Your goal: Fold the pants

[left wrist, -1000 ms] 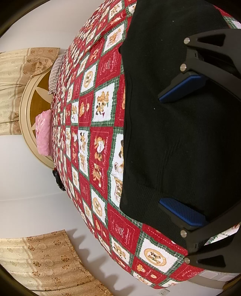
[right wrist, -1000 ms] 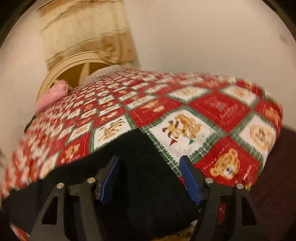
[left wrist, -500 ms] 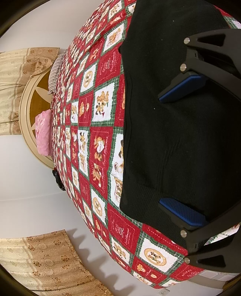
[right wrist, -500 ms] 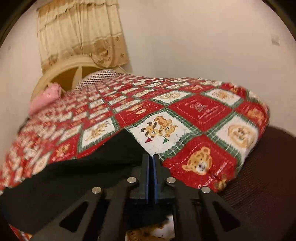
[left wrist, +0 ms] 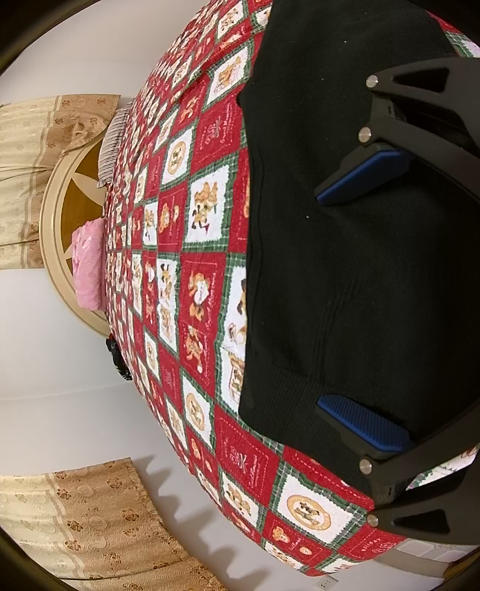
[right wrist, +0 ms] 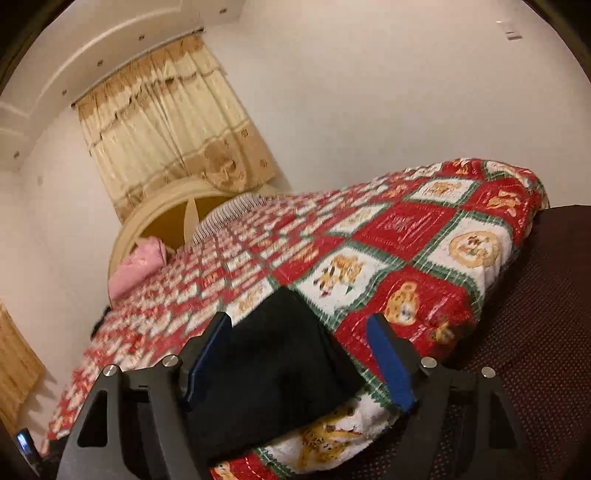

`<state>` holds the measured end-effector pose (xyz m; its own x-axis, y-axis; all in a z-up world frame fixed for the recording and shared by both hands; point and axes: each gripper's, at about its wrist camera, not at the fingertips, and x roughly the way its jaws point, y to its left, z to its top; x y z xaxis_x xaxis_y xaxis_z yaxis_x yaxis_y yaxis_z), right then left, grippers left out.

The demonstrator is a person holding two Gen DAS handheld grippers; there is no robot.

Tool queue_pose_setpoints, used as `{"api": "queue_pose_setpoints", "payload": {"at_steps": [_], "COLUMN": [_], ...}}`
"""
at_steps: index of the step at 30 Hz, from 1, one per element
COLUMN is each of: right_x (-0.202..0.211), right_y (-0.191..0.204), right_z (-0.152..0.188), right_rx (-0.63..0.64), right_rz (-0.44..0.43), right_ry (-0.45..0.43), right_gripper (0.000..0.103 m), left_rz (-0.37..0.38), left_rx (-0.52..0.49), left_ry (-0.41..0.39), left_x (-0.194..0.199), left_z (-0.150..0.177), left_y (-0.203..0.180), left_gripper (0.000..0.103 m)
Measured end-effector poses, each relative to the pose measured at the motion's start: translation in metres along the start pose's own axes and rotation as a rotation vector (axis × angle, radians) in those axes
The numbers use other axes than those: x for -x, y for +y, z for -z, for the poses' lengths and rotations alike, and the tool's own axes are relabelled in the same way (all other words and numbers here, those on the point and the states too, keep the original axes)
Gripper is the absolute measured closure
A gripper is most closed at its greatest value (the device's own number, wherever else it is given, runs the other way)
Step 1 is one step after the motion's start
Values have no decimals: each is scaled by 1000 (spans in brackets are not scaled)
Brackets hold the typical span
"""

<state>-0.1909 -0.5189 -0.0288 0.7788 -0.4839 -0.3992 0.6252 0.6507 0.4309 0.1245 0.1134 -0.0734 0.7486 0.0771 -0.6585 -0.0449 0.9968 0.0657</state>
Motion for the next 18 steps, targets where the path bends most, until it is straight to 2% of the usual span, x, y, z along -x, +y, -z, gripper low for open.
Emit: {"api": "queue_pose_setpoints", "payload": {"at_steps": [2,5,9,11,13,15,18], "right_x": [-10,-9,-6,-6,-7,-9,-10], "right_y": [3,10,10,16,23,26,26], "right_z": [9,12,19,22,25,27,27], "right_rx": [-2,8,-27,11,51,82,107], "right_rz": [45,105,128,149,187,223,214], "right_ry": [56,46,39,58,74,86,96], "right_gripper": [26,27,27,27,34,55,66], "left_rz": [-3,-9,-13,-14,-14,-15,-14], "left_rx": [1,1,0,0,1,2,2], "left_ry": [-2,-6,-7,-7,-9,-10,-10], "left_x": [1,1,2,2,2,2,2], "left_z": [0,0,1,2,2,2,2], "left_y": [0,0,-1,-1,-2,-2,-2], "left_gripper": [0,0,0,0,0,0,0]}}
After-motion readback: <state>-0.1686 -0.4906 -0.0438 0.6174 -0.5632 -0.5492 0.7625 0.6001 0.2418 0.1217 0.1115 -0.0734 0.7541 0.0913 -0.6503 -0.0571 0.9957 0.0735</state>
